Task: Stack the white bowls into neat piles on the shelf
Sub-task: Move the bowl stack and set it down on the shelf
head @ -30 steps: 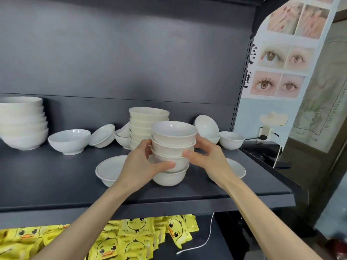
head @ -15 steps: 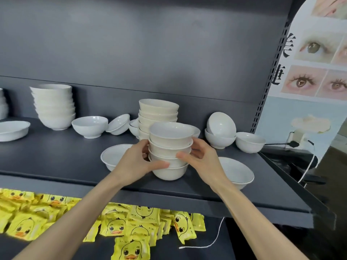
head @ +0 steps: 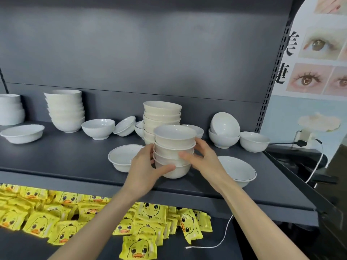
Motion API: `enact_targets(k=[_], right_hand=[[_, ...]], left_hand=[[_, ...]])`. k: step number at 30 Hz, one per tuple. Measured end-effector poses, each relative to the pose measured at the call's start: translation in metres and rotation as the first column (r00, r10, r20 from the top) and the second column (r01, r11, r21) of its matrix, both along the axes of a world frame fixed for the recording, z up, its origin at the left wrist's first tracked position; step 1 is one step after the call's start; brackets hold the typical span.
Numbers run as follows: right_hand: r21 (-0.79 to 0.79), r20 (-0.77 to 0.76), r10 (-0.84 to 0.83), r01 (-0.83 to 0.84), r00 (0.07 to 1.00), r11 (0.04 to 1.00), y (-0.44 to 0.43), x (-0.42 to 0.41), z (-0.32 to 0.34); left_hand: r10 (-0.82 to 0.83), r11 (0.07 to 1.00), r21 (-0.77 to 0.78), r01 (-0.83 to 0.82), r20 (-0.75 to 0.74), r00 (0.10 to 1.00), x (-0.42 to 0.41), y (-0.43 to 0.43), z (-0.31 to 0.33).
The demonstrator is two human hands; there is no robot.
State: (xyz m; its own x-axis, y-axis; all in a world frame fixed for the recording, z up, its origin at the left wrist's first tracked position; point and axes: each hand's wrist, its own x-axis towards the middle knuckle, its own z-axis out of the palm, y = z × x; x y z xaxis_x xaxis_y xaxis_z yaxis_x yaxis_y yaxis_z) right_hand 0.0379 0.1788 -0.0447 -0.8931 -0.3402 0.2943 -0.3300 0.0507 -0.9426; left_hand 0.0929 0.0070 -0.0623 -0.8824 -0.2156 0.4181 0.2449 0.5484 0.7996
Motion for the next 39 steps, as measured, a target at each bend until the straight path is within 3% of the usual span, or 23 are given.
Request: enact_targets(k=[7,11,16,22,29,39], right_hand=[[-0.052,-0.069,-0.048,0.045,0.996,0.998,0.000,0.012,-0.004],[-0.052,-0.076,-0.115,0.111,0.990,0.992,-0.002,0.014,-0.008],[-0.017,-0.026,-0.137,0.136,0.990,0.991,-0.002,0.015,-0.009],[0.001,0.006,-0.003,0.003,1.000,1.000,-0.003,0.014,-0.005],[-0.067,0.043,-0.091,0.094,0.995,0.993,-0.005,0.014,-0.012],[-0.047,0.059,-0.113,0.116,0.992,0.992,-0.004,0.015,-0.011]], left_hand=[[-0.172,0.955,0.243,0.170,-0.013,0.985,-0.005,0.000,-0.018],[-0.178,0.928,0.316,0.196,-0.084,0.980,-0.002,0.003,-0.025],[-0.249,0.900,0.348,0.262,-0.081,0.965,-0.005,-0.001,-0.025],[-0.214,0.906,0.347,0.244,-0.123,0.969,-0.006,0.003,-0.023],[-0.171,0.920,0.329,0.211,-0.147,0.974,-0.006,0.004,-0.018],[-0.172,0.926,0.321,0.198,-0.107,0.979,-0.006,0.001,-0.016]])
